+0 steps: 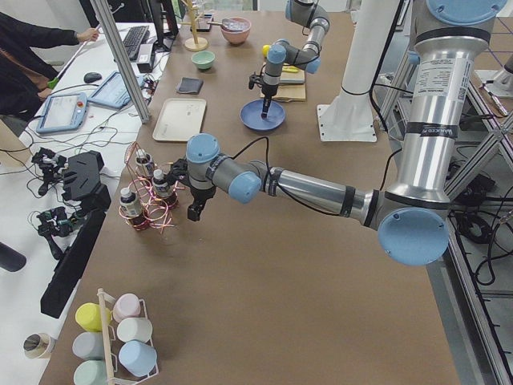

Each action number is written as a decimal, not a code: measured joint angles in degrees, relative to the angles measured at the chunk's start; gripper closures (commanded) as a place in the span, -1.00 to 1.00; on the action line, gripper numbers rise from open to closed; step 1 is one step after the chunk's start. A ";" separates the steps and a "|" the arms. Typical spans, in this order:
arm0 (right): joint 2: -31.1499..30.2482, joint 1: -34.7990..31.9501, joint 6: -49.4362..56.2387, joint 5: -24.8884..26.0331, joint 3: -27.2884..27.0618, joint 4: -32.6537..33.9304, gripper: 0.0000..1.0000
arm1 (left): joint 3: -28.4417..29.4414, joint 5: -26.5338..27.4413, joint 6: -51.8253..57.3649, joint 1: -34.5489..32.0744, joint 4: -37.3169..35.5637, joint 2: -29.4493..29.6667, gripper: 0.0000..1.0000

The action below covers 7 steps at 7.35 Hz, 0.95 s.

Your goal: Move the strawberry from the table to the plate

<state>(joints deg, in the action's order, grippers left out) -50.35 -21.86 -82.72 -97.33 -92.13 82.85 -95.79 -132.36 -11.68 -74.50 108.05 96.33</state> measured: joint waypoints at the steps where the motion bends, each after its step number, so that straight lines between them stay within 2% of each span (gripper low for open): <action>1: -0.23 -0.46 -0.01 -0.37 -1.09 0.51 -1.00 | -0.10 -0.22 0.05 -0.02 -0.34 -0.01 -0.96; 2: -0.65 -1.35 0.16 -1.68 -3.50 2.61 -1.00 | -0.17 -1.05 0.05 -0.28 -0.50 -0.05 -0.96; 5: -2.80 -9.65 3.57 -11.03 -16.11 18.60 -1.00 | -0.26 -2.52 4.44 -3.99 -4.26 0.07 -0.96; 7: -11.53 -20.19 19.29 -17.84 -23.01 23.64 -1.00 | -0.23 -2.44 11.31 -8.86 -9.98 0.01 -0.96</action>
<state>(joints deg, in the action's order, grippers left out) -61.88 -42.05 -63.43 -115.16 -115.15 106.48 -96.02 -134.80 -0.38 -83.36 98.07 96.34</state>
